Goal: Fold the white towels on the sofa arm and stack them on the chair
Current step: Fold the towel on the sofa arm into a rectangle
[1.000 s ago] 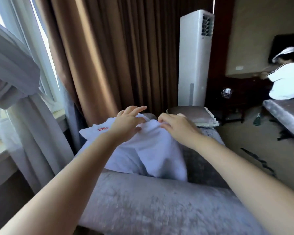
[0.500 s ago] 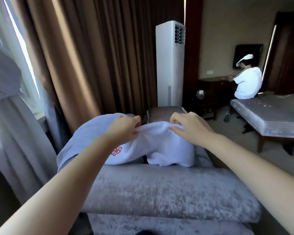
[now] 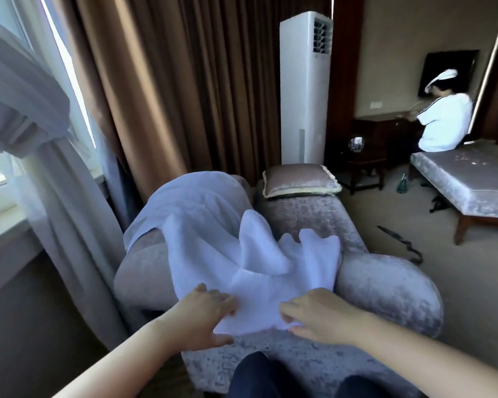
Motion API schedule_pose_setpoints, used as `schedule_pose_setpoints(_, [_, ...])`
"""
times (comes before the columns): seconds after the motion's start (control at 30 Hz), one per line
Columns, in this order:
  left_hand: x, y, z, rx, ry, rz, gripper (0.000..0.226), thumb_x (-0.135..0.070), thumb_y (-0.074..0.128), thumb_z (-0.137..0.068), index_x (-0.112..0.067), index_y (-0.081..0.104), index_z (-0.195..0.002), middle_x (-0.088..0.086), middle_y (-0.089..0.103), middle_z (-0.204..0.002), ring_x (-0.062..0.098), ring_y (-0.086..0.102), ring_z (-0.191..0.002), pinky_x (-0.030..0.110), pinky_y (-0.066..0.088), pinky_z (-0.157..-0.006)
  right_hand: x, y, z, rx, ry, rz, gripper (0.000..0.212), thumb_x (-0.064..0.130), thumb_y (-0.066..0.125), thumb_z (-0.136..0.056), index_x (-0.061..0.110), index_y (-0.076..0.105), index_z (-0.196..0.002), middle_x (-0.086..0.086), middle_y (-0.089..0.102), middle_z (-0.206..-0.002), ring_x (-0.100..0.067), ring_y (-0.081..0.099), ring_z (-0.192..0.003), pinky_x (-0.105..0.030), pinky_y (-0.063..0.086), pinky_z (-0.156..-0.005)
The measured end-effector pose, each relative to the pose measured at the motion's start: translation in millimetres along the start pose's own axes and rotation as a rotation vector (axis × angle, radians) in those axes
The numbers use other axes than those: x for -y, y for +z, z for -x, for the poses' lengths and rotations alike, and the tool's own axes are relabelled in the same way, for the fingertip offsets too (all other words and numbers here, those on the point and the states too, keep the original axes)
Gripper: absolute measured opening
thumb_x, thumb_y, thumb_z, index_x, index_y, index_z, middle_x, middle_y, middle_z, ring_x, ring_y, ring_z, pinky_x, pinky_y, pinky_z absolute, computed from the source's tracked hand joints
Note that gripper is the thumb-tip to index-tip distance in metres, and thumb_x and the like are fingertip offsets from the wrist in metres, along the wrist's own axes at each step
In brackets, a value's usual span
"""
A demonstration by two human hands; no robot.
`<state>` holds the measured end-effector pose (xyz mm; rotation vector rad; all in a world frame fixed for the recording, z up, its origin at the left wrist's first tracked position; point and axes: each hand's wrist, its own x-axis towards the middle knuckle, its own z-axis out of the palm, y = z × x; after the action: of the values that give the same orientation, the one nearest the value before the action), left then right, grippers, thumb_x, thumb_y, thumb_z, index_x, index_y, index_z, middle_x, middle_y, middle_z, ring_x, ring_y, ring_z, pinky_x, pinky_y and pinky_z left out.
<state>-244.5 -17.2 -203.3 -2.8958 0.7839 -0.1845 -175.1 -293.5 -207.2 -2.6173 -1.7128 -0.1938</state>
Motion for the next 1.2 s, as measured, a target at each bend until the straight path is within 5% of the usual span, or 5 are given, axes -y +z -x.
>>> schedule_pose_setpoints(0.23, [46, -40, -61, -0.353, -0.126, -0.057, 0.020, -0.029, 0.043, -0.088, -0.023, 0.058, -0.077, -0.009, 0.059, -0.063, 0.015, 0.060, -0.057, 0.026, 0.044, -0.056, -37, -41, -28, -0.302, 0.231, -0.161, 0.031, 0.045, 0.043, -0.097, 0.020, 0.057, -0.085, 0.012, 0.047, -0.064, -0.014, 0.051, -0.062, -0.024, 0.029, -0.053])
schedule_pose_setpoints(0.67, [114, -15, -190, -0.051, -0.296, 0.226, 0.052, -0.016, 0.047, -0.097, -0.027, 0.035, -0.147, -0.003, 0.040, -0.150, 0.020, 0.037, -0.136, 0.031, 0.032, -0.107, -133, -33, -130, -0.230, 0.452, -0.286, 0.019, 0.034, 0.050, -0.097, 0.025, 0.059, -0.111, 0.009, 0.064, -0.105, -0.014, 0.059, -0.094, -0.031, 0.048, -0.076])
schedule_pose_setpoints(0.8, [121, -5, -195, -0.049, -0.230, 0.424, 0.040, -0.026, 0.051, -0.097, -0.023, 0.050, -0.137, -0.006, 0.051, -0.139, 0.012, 0.047, -0.127, 0.023, 0.037, -0.104, -141, -14, -147, -0.152, 0.459, -0.557, 0.023, 0.037, 0.046, -0.099, 0.020, 0.060, -0.103, 0.003, 0.066, -0.085, -0.014, 0.057, -0.074, -0.033, 0.047, -0.066])
schedule_pose_setpoints(1.0, [126, -48, -177, -0.229, -0.232, 0.464, 0.008, -0.018, 0.054, -0.095, -0.014, 0.051, -0.102, -0.003, 0.058, -0.077, 0.001, 0.055, -0.062, 0.019, 0.043, -0.059, -133, -22, -156, -0.243, 0.385, -0.930, 0.013, 0.017, 0.056, -0.075, 0.011, 0.046, -0.071, 0.001, 0.047, -0.061, -0.010, 0.040, -0.060, -0.029, 0.031, -0.058])
schedule_pose_setpoints(1.2, [119, -124, -140, -0.347, -0.251, 0.288, 0.005, -0.019, 0.050, -0.099, -0.022, 0.054, -0.097, -0.014, 0.043, -0.064, -0.002, 0.045, -0.056, 0.013, 0.033, -0.054, -136, -83, -128, -0.217, 0.344, -0.673, 0.033, 0.026, 0.070, -0.086, 0.019, 0.045, -0.066, 0.006, 0.036, -0.058, -0.005, 0.030, -0.052, -0.026, 0.021, -0.053])
